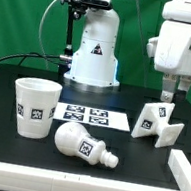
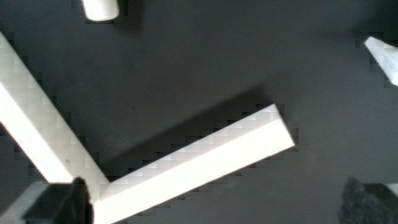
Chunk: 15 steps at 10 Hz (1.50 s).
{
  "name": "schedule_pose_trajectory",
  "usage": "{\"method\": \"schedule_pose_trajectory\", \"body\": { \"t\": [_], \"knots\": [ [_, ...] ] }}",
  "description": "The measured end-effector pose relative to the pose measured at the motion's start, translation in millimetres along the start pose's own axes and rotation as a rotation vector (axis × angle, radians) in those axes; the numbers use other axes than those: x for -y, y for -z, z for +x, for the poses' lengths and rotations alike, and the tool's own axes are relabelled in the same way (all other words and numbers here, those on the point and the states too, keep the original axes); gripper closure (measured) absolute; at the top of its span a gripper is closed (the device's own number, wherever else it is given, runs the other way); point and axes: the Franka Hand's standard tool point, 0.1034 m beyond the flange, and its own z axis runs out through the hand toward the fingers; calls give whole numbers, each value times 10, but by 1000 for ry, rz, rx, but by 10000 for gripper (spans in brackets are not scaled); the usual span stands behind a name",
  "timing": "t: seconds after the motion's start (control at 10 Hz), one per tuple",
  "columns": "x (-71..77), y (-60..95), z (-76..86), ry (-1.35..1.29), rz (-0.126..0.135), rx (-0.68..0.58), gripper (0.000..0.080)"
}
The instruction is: Assemble lamp
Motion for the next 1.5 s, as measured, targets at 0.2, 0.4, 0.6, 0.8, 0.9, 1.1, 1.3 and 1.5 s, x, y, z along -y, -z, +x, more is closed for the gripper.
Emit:
{"method": "schedule_pose_trajectory", "body": {
  "t": [0.2, 0.4, 0.6, 0.8, 0.9, 1.1, 1.3, 1.5],
  "knots": [
    [6, 5, -5, 0, -1, 0, 99],
    [9, -4, -7, -2, 2, 0, 99],
    [14, -13, -10, -2, 3, 1, 99],
    [247, 25, -10, -36, 9, -2, 99],
    [457, 52, -8, -57, 10, -13, 99],
    [666, 67, 67, -148, 15, -19, 99],
    [658, 56, 55, -126, 16, -18, 99],
    [676, 33, 56, -142, 21, -11, 99]
  ]
}}
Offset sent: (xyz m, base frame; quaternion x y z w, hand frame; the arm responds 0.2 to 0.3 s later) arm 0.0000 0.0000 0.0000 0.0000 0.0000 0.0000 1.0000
